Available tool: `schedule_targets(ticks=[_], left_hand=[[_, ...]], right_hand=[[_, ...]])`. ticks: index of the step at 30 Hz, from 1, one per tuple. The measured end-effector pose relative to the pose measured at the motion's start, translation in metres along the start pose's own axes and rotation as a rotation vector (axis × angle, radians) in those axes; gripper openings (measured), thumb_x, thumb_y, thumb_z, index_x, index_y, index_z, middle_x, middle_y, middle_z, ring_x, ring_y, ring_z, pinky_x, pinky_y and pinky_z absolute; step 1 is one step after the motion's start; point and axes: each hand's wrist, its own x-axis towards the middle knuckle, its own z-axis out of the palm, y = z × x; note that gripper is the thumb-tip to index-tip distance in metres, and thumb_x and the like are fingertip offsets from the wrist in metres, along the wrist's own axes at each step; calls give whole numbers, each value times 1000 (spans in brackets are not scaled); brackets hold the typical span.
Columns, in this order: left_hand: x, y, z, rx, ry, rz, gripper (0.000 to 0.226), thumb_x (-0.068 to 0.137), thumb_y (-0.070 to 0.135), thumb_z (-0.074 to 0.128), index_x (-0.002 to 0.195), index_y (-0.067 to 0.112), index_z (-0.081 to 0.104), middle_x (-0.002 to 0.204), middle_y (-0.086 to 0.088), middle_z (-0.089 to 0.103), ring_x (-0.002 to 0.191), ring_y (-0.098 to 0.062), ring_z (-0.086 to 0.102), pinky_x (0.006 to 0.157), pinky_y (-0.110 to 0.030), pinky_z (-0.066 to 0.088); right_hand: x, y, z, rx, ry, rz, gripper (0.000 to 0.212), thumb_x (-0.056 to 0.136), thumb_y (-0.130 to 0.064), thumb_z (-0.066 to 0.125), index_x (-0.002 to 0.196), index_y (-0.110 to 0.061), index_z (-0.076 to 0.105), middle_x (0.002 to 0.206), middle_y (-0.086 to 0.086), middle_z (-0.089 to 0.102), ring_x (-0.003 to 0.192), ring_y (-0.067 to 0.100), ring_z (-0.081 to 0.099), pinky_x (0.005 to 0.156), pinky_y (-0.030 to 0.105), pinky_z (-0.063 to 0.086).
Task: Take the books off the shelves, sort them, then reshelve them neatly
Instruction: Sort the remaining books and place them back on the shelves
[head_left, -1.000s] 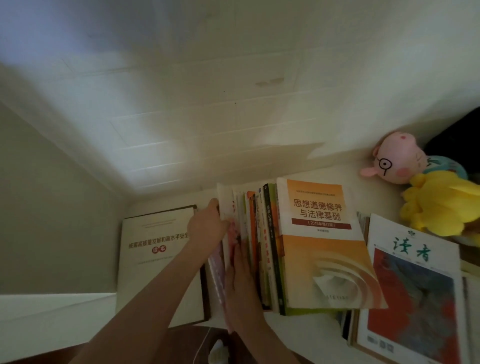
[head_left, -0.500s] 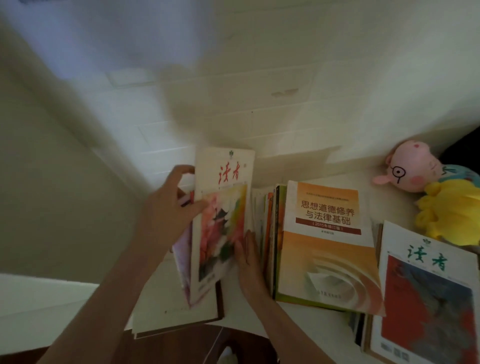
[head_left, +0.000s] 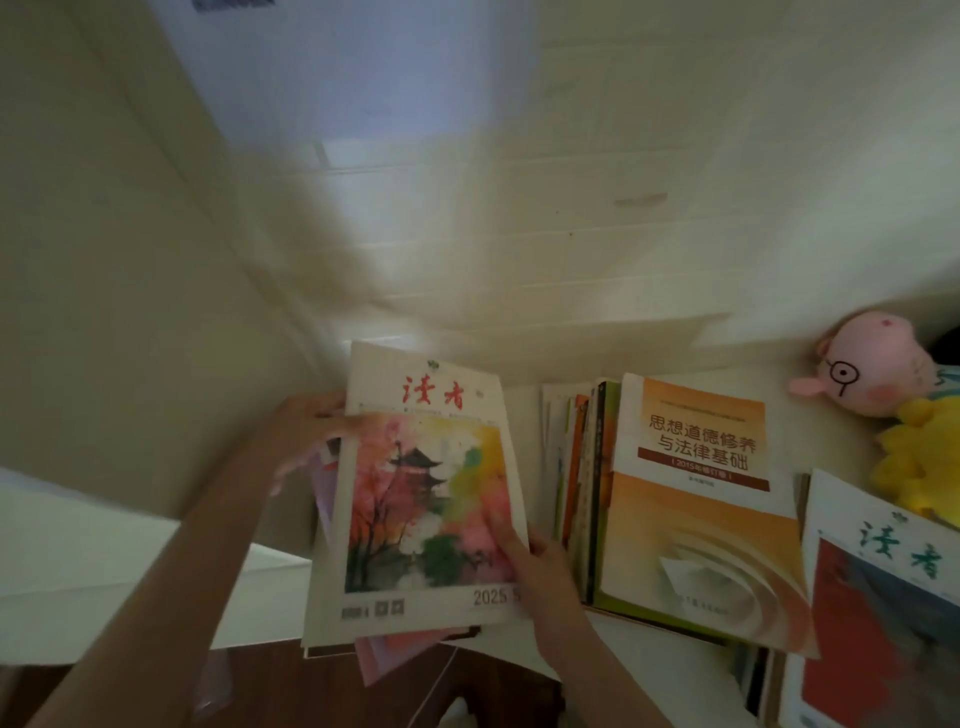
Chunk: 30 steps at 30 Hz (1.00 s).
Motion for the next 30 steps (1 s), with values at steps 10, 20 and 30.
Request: schedule_targets(ticks=[10,20,30], left_hand=[[19,-67,48,248,182,68,24,91,23,61,111,12,65,98,-2,70,64,-2,59,53,-15,44],[-17,-43,50,-152,299,225,20,94,25,55,113,24,50,95,-5,69,67,-17,71,52,-26,57],[-56,47,88,-119,104,546,79,83,16,69,142,46,26,95,11,70,77,-1,69,57,-13,52]], right_hand=[[-13,18,12,-238,127,-98,49,80,-54,56,101,-12,70,69,-3,62,63,11,58,60,25,48],[-37,-14,8,-552,135,-385,38,99,-33,47,137,-34,46,128,-21,50,124,9,45,108,33,40],[-78,-72,-73,-188,146,-577,64,93,-2,56,138,-44,38,120,-13,64,93,20,69,62,42,59]])
